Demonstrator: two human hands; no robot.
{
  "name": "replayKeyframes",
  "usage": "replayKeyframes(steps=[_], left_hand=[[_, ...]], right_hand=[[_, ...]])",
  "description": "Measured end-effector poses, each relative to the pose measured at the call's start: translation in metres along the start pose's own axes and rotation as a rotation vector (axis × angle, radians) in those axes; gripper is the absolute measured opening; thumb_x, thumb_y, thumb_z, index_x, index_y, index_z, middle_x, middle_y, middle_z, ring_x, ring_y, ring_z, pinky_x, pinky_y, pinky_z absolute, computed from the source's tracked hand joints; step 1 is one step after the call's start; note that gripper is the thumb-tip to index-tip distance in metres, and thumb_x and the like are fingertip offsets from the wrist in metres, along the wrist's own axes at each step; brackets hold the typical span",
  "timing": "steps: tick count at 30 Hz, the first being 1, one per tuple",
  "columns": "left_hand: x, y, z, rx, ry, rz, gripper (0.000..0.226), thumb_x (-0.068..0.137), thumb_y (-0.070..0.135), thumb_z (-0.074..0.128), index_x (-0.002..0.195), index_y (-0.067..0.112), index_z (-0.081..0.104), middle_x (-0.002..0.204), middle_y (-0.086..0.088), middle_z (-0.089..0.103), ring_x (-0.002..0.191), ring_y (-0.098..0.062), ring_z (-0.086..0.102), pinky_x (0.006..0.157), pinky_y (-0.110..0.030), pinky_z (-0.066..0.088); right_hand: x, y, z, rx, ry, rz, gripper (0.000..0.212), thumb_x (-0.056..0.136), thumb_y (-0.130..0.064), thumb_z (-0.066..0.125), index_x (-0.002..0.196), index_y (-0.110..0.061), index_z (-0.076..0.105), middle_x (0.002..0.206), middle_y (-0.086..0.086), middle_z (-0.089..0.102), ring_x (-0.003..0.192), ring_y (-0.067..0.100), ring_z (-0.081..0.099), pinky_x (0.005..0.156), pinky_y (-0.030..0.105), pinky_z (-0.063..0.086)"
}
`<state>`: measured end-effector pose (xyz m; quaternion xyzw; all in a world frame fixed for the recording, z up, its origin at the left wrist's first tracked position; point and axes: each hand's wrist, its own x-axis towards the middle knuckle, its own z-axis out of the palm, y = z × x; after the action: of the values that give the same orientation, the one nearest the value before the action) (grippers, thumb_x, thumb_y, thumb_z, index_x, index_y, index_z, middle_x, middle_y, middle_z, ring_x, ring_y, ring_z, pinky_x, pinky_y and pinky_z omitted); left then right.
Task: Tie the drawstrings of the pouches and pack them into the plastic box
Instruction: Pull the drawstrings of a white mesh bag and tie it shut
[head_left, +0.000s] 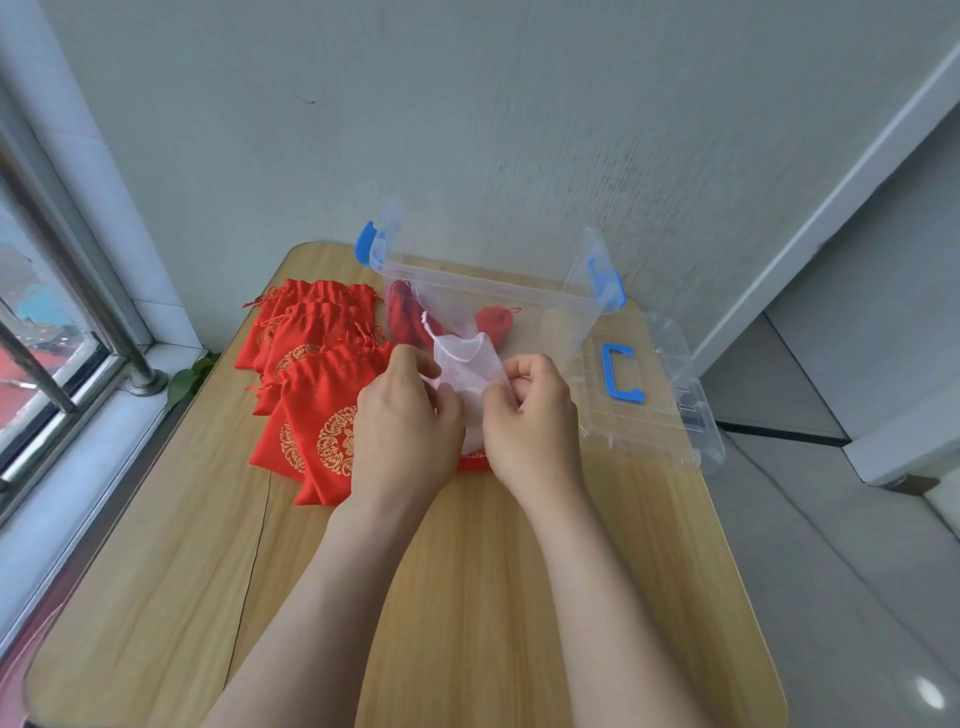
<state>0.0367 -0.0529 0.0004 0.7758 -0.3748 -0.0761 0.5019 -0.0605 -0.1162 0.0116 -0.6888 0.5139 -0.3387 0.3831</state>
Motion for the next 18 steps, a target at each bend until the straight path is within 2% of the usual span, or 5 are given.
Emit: replayKeyframes(steps=[4,8,12,15,18], left_hand=[[-0.003,0.015,-0.003,-0.106,-0.008,-0.086,0.013,0.105,0.025,0.054,0.098,0.018,0.063,0.086,0.016,0.062,0.078,-0.003,0.056,0.069,-0.023,0.037],[-0.005,0.025,-0.001,-0.259,-0.114,-0.142,0.043,0.106,0.031,0.046,0.063,0.022,0.046,0.057,0.012,0.048,0.058,-0.01,0.041,0.058,-0.035,0.035],[-0.005,0.03,0.003,-0.395,-0.148,-0.15,0.054,0.106,0.054,0.043,0.081,0.014,0.069,0.077,-0.002,0.07,0.076,-0.019,0.062,0.075,-0.046,0.053],[-0.006,0.033,0.008,-0.439,-0.103,-0.074,0.046,0.109,0.045,0.05,0.095,0.007,0.072,0.089,-0.021,0.07,0.076,-0.028,0.06,0.074,-0.054,0.052],[-0.005,0.034,0.01,-0.491,-0.056,-0.092,0.032,0.111,0.033,0.053,0.101,0.017,0.078,0.095,-0.012,0.077,0.093,-0.037,0.069,0.084,-0.056,0.055]], right_hand=[[-0.013,-0.001,-0.016,0.147,0.108,0.032,0.025,0.097,-0.01,0.057,0.112,-0.031,0.057,0.099,-0.006,0.077,0.085,0.013,0.071,0.075,0.033,0.056],[-0.021,0.004,-0.025,0.23,0.144,0.065,0.035,0.096,-0.008,0.056,0.12,-0.033,0.059,0.101,-0.006,0.08,0.091,0.014,0.074,0.08,0.038,0.059],[-0.025,0.009,-0.028,0.233,0.151,0.102,0.04,0.091,-0.008,0.053,0.12,-0.035,0.061,0.094,-0.006,0.08,0.093,0.019,0.075,0.087,0.049,0.062],[-0.023,0.009,-0.029,0.226,0.135,0.1,0.039,0.087,-0.015,0.053,0.118,-0.036,0.061,0.093,-0.003,0.079,0.088,0.022,0.073,0.08,0.046,0.061],[-0.02,0.005,-0.032,0.245,0.131,0.106,0.036,0.09,-0.01,0.055,0.116,-0.034,0.062,0.092,0.001,0.077,0.084,0.02,0.072,0.07,0.035,0.055]])
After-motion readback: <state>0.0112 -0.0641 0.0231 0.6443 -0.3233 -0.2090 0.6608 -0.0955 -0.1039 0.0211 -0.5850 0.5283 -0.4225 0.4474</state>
